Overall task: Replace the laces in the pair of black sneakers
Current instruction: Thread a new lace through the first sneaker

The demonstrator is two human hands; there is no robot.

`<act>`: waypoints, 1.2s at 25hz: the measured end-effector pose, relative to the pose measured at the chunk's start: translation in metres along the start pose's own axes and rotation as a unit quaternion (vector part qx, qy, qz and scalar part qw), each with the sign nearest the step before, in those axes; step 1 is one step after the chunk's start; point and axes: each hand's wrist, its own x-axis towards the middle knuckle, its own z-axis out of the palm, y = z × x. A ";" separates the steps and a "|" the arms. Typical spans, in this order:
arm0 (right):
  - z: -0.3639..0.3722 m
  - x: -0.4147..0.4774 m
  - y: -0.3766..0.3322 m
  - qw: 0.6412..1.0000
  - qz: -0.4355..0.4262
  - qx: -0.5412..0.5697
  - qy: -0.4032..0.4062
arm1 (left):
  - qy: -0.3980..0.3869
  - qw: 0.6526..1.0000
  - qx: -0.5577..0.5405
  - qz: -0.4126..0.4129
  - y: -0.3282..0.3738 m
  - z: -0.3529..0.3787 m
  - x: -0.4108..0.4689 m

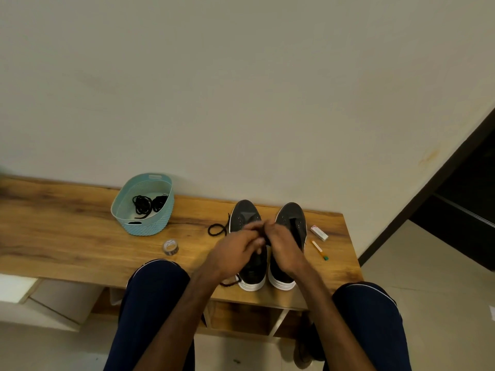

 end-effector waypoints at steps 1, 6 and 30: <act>0.001 -0.002 0.001 0.997 0.042 -0.060 -0.038 | 0.030 0.998 0.048 0.011 -0.001 -0.006 0.000; -0.002 -0.008 -0.022 0.907 0.159 0.230 -0.315 | 0.123 0.992 0.025 0.012 -0.021 -0.011 0.005; -0.016 0.004 -0.023 0.835 -0.014 0.550 -0.028 | 0.066 0.997 -0.023 0.042 -0.003 0.010 0.008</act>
